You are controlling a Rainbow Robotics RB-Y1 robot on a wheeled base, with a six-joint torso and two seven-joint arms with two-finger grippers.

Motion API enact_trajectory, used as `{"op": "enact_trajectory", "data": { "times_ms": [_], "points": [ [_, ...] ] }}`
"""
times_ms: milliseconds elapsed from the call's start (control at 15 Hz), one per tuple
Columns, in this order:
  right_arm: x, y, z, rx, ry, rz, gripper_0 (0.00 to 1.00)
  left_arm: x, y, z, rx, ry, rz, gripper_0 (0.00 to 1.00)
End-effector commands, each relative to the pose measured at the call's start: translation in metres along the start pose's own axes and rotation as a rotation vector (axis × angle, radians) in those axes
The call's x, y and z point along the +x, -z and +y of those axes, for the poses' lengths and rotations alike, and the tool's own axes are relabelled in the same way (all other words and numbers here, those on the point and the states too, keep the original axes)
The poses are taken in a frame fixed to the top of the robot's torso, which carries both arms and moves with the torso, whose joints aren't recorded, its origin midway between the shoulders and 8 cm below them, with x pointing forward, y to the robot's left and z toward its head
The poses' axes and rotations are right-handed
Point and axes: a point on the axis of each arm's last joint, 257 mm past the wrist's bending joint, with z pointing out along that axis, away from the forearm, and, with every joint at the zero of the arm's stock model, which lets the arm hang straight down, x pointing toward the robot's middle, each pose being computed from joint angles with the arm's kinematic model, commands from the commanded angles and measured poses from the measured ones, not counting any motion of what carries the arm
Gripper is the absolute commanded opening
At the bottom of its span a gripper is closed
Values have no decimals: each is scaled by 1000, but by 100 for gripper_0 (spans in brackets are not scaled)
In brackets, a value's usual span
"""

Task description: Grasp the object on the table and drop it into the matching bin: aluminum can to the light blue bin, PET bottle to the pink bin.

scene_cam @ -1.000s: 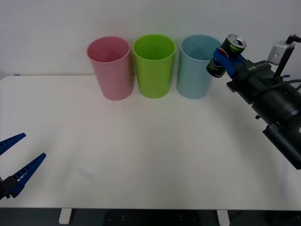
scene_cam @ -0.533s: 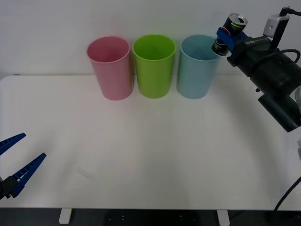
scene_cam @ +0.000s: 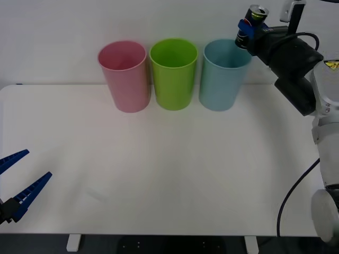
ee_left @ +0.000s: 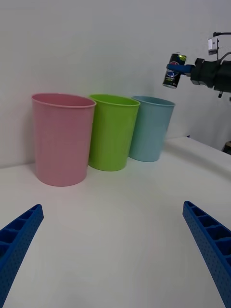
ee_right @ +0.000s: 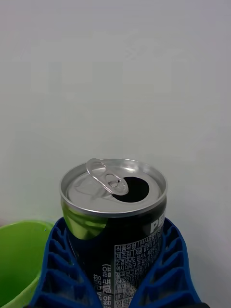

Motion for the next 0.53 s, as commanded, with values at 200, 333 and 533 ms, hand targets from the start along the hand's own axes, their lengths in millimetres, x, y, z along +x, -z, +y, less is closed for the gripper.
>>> {"op": "enact_trajectory", "data": {
  "times_ms": [200,333,533],
  "points": [
    [16,-26,-3,60,-7,35,2,0,0,0,0,0,0,100],
    [17,-28,-2,58,2,39,5,0,0,0,0,0,0,100],
    [17,-29,0,53,11,40,12,0,0,0,0,0,0,100]
  ]
}}
